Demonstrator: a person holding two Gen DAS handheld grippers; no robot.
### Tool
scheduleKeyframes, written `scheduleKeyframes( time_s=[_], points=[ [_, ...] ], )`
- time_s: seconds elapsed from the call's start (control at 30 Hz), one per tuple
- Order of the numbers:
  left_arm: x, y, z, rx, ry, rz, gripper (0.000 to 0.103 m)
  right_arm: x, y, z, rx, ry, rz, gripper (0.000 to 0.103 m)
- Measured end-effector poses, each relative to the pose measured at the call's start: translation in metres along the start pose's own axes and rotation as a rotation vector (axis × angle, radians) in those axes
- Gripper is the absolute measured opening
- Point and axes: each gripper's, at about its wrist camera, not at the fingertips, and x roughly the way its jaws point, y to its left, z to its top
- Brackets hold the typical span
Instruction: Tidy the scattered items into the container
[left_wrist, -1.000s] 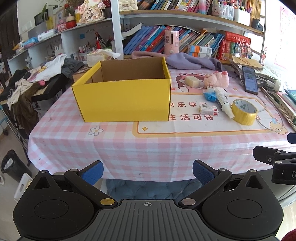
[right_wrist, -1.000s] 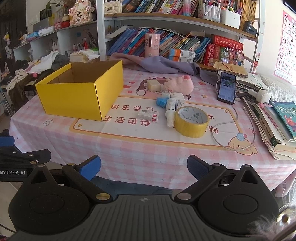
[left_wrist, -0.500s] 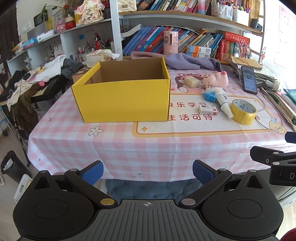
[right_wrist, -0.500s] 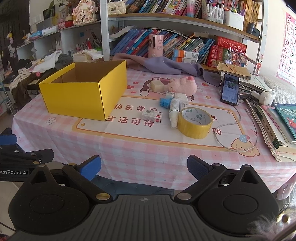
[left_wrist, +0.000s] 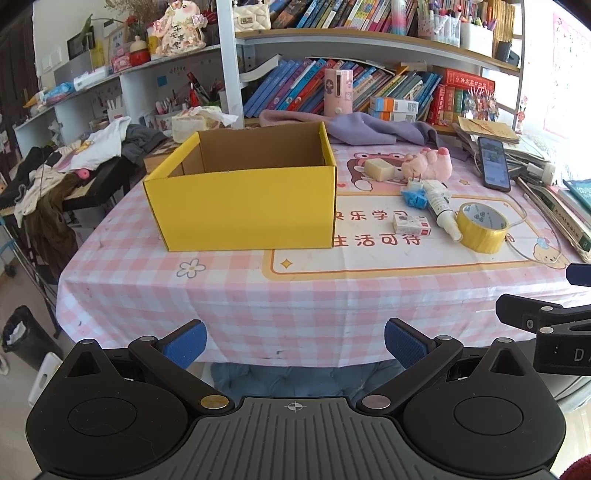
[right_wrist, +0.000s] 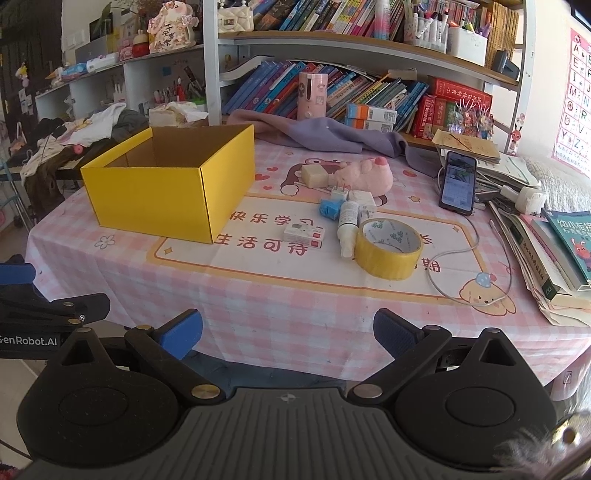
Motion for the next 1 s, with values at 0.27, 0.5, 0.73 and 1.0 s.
scheduleKeyframes(
  time_s=[0.27,0.5,0.73,1.0],
  points=[
    [-0.0021,0.004,0.0002,-0.014,-0.013,0.006,0.103,0.0001,0.0009,0.0018,0.002,0.0,0.0,0.101],
    [-0.0026,0.0029,-0.0011,-0.011,-0.014,0.002,0.103,-0.0005,0.0017,0.0021,-0.002,0.0,0.003,0.101],
    [-0.0045,0.0026,-0.0015,-0.006,-0.018,0.003,0.103,-0.0008,0.0011,0.0017,-0.001,0.001,0.002,0.098],
    [-0.0081,0.0019,0.0,0.007,-0.036,0.01,0.103,-0.0068,0.0024,0.0016,-0.019,-0.022,0.008,0.094]
  ],
)
